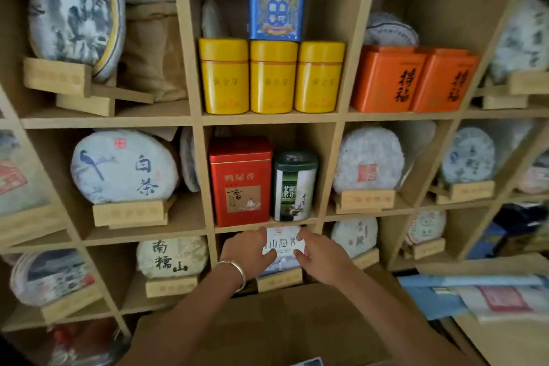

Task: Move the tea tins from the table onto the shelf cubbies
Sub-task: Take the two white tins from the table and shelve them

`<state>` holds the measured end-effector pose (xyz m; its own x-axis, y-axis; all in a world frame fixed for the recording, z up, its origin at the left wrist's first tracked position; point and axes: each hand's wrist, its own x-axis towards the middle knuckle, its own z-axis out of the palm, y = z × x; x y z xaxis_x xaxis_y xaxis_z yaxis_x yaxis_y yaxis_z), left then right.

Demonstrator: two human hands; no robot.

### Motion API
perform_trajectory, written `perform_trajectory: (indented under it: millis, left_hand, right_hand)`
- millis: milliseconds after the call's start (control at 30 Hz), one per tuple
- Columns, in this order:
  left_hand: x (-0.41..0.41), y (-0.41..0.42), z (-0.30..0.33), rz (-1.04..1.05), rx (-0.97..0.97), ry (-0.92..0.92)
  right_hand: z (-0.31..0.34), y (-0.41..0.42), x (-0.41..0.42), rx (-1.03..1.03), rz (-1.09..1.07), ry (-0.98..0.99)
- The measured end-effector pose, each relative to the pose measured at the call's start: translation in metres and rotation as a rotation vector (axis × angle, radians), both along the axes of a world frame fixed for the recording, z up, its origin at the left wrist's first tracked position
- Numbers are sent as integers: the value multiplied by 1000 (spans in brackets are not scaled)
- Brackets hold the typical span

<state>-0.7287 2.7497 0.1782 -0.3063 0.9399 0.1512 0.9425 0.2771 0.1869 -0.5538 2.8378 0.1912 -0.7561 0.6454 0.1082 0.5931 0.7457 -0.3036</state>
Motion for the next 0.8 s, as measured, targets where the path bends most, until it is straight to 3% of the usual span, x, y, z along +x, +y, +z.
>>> perform_trajectory:
  millis: [167, 333, 433, 533, 800]
  left_hand:
    - [69, 12, 16, -272, 94, -77]
    - [160, -5, 28, -619, 94, -65]
    - [226, -28, 33, -811, 117, -70]
    - [305, -60, 35, -985, 56, -185]
    - [527, -194, 48, -1443, 111, -5]
  right_hand:
    - [17, -25, 86, 53, -295, 22]
    - [20, -102, 190, 23, -647, -6]
    - [20, -168, 255, 33, -847, -14]
    - [27, -241, 324, 57, -1053, -39]
    - [50, -473, 488, 111, -1588, -86]
